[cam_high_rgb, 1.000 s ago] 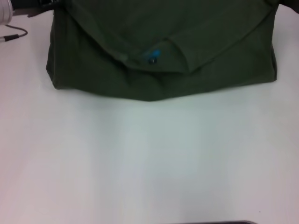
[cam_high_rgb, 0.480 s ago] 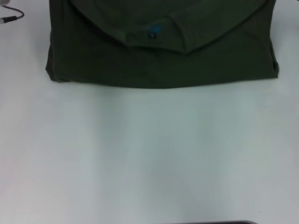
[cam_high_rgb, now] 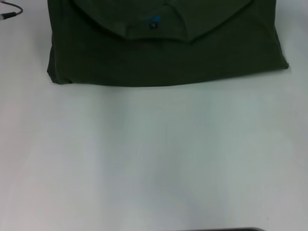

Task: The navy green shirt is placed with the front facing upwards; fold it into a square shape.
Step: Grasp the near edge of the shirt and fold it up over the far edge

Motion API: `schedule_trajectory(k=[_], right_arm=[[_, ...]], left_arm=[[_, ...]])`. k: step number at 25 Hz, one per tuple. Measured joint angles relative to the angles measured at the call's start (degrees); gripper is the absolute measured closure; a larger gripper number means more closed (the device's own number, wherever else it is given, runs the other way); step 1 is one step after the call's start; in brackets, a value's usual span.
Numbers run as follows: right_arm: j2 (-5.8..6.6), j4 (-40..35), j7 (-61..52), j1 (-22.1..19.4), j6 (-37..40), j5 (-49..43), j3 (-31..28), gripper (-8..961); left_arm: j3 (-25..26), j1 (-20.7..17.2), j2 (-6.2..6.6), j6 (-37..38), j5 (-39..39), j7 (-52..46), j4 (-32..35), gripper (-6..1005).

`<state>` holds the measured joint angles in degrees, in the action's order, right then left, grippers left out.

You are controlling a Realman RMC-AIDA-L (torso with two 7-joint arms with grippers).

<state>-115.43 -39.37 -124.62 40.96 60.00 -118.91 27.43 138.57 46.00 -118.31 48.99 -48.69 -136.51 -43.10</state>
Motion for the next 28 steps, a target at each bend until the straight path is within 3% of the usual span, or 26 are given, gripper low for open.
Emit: schedule_trajectory(k=[14,28], right_arm=[[-0.04,0.1,-0.1,-2.6,-0.8,0.5,0.0,941],[0.48,5.7,2.1,-0.2,-7.7,0.3,4.8,942]], left_arm=[[-3.8,2.0,-1.32,-5.9,-0.3,0.9,3.1,972],[-5.4,2.4,-1.26,-8.2,0.0,1.0,4.9,972]])
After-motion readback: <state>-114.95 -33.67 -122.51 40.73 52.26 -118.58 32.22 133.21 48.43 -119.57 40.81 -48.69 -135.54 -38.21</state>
